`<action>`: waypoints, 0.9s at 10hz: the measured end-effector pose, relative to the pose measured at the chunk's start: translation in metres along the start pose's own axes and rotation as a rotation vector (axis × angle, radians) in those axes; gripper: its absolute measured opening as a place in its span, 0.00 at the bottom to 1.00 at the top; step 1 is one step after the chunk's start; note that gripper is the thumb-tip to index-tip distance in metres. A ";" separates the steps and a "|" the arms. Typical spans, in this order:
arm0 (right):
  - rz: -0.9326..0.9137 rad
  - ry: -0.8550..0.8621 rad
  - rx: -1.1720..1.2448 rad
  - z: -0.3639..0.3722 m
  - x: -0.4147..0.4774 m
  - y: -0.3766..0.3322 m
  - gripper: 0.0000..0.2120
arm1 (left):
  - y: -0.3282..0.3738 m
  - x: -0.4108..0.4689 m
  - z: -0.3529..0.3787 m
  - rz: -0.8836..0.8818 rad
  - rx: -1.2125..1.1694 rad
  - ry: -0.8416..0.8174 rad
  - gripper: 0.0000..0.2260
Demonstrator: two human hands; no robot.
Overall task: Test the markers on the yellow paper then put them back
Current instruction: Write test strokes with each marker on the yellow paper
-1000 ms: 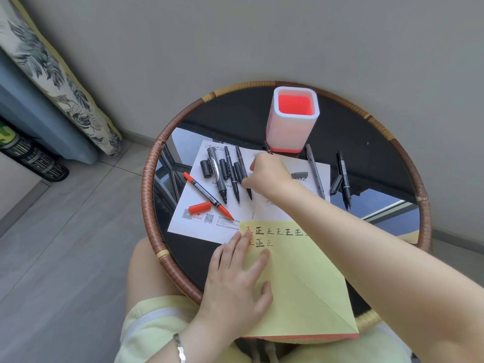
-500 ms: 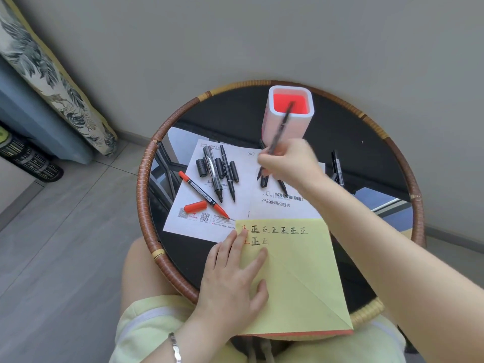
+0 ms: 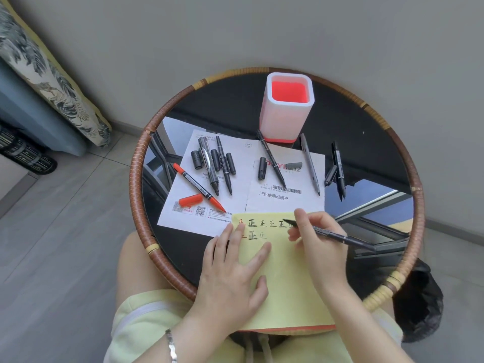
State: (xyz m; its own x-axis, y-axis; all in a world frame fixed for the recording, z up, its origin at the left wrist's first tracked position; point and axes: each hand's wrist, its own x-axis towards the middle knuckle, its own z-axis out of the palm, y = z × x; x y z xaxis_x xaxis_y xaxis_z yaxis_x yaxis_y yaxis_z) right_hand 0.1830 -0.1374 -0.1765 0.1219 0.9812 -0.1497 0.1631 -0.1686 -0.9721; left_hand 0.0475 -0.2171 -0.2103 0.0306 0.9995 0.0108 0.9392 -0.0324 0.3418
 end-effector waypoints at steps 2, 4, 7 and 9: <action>-0.043 0.159 -0.053 0.019 -0.004 0.021 0.20 | -0.001 0.000 0.001 0.000 -0.019 0.010 0.22; -0.052 0.132 -0.104 0.020 -0.002 0.028 0.20 | -0.001 0.000 0.000 -0.005 -0.029 0.006 0.22; -0.109 0.097 -0.186 0.020 -0.002 0.029 0.19 | -0.001 0.000 0.000 -0.013 -0.041 0.003 0.22; -0.106 0.133 -0.164 0.020 -0.002 0.030 0.18 | 0.000 0.000 0.000 -0.015 -0.042 0.003 0.22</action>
State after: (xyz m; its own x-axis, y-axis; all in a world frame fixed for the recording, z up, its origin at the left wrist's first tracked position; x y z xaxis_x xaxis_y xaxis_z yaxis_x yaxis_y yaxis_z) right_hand 0.1685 -0.1422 -0.2093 0.2218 0.9750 -0.0127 0.3372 -0.0889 -0.9372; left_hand 0.0470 -0.2173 -0.2099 0.0157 0.9998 0.0081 0.9243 -0.0176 0.3814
